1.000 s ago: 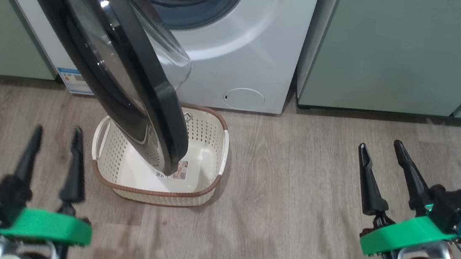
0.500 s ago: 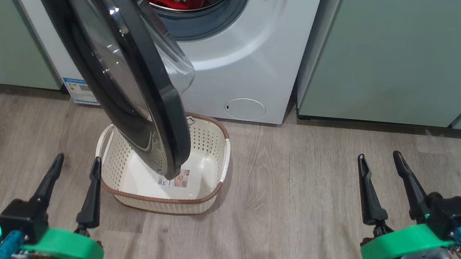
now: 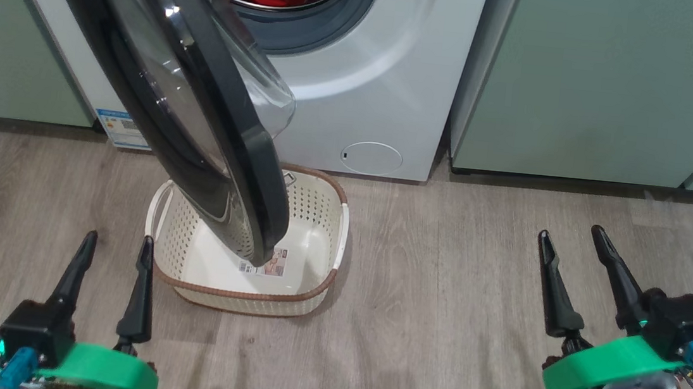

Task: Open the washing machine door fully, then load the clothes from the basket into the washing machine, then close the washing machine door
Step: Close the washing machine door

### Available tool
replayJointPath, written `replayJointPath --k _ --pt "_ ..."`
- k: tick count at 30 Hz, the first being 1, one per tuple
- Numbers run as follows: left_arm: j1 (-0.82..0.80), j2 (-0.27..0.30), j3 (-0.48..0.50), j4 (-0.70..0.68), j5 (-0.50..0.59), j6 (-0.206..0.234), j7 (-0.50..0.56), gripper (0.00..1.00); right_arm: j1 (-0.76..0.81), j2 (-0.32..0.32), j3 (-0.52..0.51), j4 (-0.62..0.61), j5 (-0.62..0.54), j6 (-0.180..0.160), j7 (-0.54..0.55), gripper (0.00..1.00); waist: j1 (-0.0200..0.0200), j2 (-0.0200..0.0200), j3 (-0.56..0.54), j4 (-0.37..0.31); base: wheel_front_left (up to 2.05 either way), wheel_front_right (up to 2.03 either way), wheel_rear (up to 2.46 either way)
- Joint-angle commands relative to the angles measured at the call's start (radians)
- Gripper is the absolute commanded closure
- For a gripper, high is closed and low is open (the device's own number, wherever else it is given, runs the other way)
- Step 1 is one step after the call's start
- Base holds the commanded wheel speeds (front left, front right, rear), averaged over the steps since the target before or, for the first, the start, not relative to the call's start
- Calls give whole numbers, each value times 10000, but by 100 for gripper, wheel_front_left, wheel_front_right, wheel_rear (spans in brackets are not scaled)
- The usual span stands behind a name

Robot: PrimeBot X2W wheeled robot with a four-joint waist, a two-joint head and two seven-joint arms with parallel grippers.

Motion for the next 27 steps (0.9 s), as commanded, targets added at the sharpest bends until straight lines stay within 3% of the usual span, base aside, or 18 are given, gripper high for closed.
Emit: replayJointPath --k 1,3,12,20,27 --pt "-470 150 279 -322 90 105 -91 0 -157 -62 190 -417 -9 0 14 0 0 -1 6 31 0 0 0" --pt "-507 144 243 -331 102 118 -104 0 -152 -62 141 -432 58 0 -17 100 0 -1 13 123 0 0 0" --pt "-645 22 113 -339 67 229 -138 0 -502 -62 575 -677 -15 0 119 100 0 -1 -32 1168 0 0 0" --pt "-842 -67 32 -279 23 286 -250 0 -1369 -62 2879 -941 326 0 549 100 0 -1 -21 2491 0 0 0" --pt "-988 -122 -102 -145 7 280 -318 0 -2104 -62 4690 -369 919 0 705 100 0 -1 -117 3470 0 0 0"
